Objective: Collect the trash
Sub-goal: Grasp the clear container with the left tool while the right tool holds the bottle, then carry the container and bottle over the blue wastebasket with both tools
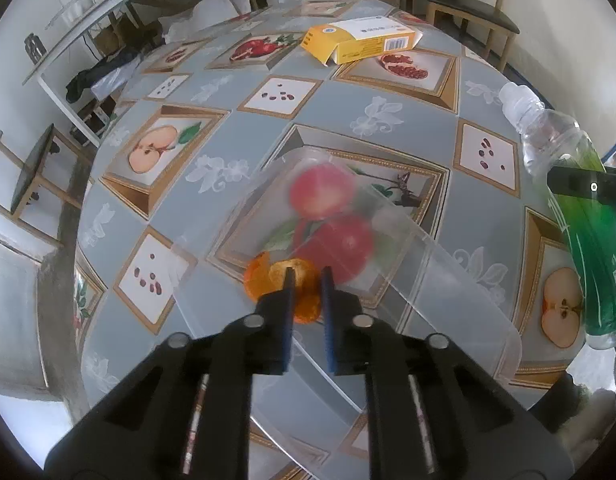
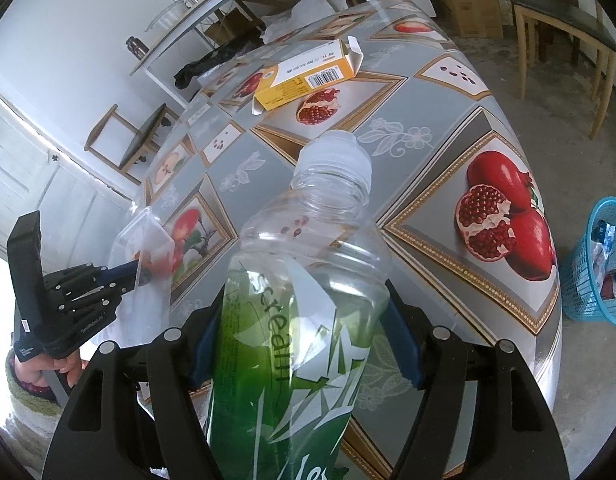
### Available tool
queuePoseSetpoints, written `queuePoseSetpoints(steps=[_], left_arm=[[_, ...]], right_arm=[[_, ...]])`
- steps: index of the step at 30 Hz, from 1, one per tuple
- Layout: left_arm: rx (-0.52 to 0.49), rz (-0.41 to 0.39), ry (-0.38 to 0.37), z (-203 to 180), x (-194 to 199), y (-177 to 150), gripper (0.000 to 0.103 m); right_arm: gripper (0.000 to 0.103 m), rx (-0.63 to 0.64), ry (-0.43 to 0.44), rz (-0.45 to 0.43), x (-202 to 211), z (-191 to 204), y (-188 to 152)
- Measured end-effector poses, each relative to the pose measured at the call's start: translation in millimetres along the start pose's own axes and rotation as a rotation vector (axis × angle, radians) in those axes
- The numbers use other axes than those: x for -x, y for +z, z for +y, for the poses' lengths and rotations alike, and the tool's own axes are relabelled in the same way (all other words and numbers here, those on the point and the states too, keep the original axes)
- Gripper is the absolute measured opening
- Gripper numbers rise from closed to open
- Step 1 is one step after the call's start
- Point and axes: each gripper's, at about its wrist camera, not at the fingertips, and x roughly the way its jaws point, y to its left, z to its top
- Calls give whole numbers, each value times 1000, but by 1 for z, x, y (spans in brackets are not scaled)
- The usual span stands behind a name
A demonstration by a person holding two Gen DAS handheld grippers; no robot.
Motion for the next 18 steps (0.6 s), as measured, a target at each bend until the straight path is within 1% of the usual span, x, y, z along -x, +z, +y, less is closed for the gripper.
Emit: queuePoseSetpoints(steps=[1, 3, 9, 14, 18], left_arm=[[1, -6, -7, 0, 2, 0, 4], [6, -18, -11, 1, 6, 1, 4], [37, -92, -23, 6, 30, 2, 3], [92, -157, -69, 13, 56, 2, 3], [119, -206, -112, 9, 76, 5, 3]], right_arm=[[68, 1, -1, 0, 0, -1, 0], [68, 1, -2, 0, 1, -1, 0], [68, -27, 22, -3, 8, -7, -2], [68, -48, 65, -16, 17, -12, -4], [68, -62, 109, -42, 30, -14, -5]])
